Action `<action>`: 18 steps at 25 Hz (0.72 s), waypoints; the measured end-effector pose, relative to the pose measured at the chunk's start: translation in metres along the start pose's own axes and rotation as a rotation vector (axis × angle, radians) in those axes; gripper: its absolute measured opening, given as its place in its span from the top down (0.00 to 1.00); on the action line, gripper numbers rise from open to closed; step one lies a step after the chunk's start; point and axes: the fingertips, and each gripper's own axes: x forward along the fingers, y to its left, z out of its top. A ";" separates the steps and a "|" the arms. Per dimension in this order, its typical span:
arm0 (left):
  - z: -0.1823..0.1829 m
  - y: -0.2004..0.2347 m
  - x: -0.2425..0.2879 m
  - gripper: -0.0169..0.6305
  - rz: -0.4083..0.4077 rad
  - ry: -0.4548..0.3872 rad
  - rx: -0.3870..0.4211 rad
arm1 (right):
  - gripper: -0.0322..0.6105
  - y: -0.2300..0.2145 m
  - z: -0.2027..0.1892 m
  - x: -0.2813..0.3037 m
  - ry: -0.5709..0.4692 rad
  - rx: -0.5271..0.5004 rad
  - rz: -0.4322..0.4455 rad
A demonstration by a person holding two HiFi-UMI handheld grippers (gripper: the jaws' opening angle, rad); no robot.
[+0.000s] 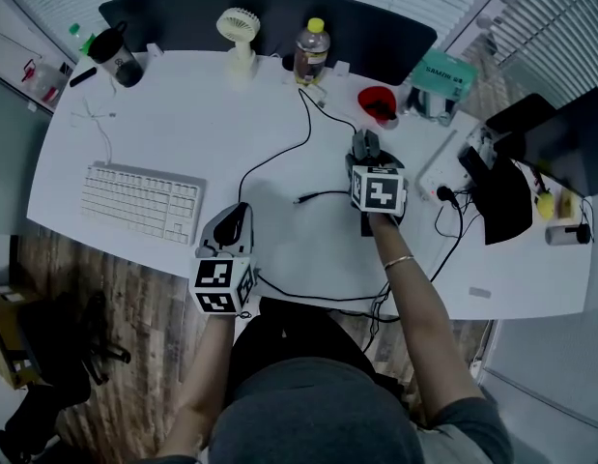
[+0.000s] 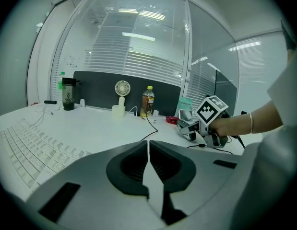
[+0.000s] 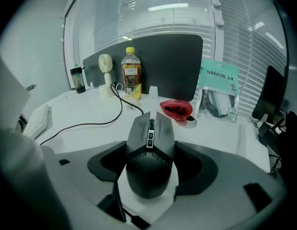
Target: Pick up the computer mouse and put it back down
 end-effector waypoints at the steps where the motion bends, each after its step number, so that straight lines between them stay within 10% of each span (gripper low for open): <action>1: 0.000 0.000 0.000 0.93 0.001 0.001 -0.001 | 0.48 0.002 -0.002 0.002 0.005 -0.004 0.007; 18: 0.000 0.001 -0.003 0.93 0.030 0.002 0.000 | 0.47 0.006 -0.010 0.013 0.054 -0.046 0.030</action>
